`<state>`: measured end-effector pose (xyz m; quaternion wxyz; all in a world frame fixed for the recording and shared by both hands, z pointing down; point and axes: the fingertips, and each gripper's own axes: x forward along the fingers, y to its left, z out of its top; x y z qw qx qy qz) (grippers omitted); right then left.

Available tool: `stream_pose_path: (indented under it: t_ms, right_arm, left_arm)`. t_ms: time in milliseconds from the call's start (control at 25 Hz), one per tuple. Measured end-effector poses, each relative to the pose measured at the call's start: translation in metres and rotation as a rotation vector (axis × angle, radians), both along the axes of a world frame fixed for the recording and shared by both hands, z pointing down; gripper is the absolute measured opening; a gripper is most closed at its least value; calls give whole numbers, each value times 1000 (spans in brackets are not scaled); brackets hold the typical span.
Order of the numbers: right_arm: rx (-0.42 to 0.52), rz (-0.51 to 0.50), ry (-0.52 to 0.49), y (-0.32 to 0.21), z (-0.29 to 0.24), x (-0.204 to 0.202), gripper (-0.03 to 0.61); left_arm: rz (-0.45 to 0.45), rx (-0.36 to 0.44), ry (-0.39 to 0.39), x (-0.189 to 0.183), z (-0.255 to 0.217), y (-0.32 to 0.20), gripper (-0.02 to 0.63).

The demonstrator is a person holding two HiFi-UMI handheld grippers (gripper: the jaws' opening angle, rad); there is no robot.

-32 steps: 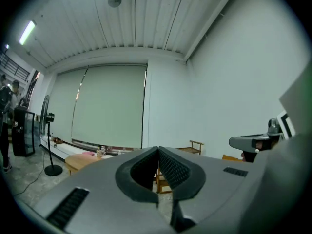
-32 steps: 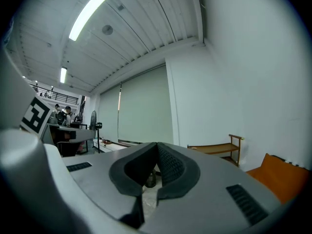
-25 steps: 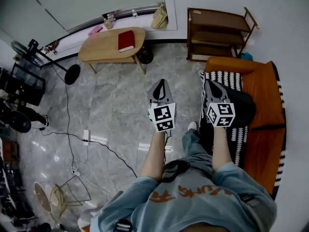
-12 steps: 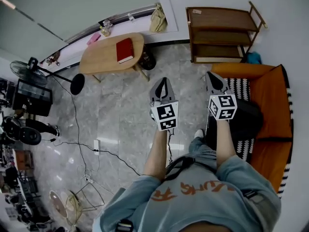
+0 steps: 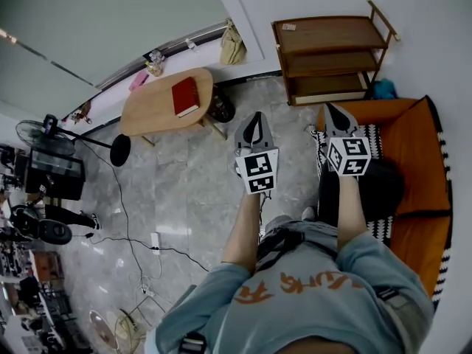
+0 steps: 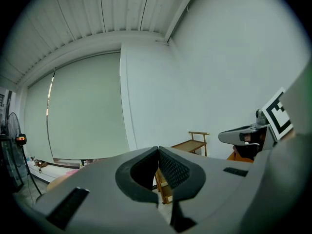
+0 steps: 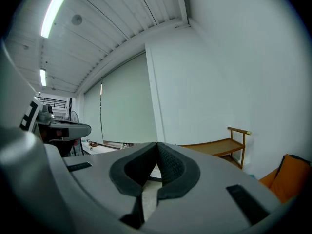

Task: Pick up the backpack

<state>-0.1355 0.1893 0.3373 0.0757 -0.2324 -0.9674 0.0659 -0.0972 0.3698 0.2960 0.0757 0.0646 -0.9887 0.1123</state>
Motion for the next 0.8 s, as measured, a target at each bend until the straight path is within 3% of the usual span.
stream_pose_path:
  t_ms: [480, 680, 800]
  right_arm:
    - [14, 122, 3, -56, 6, -25, -5]
    - [23, 245, 12, -102, 2, -44, -5]
    - [21, 333, 45, -144, 11, -57, -5]
  left_arm:
    - [160, 16, 37, -54, 17, -56, 20]
    - [293, 58, 85, -98, 25, -101, 20]
    - [424, 83, 119, -122, 35, -156, 20]
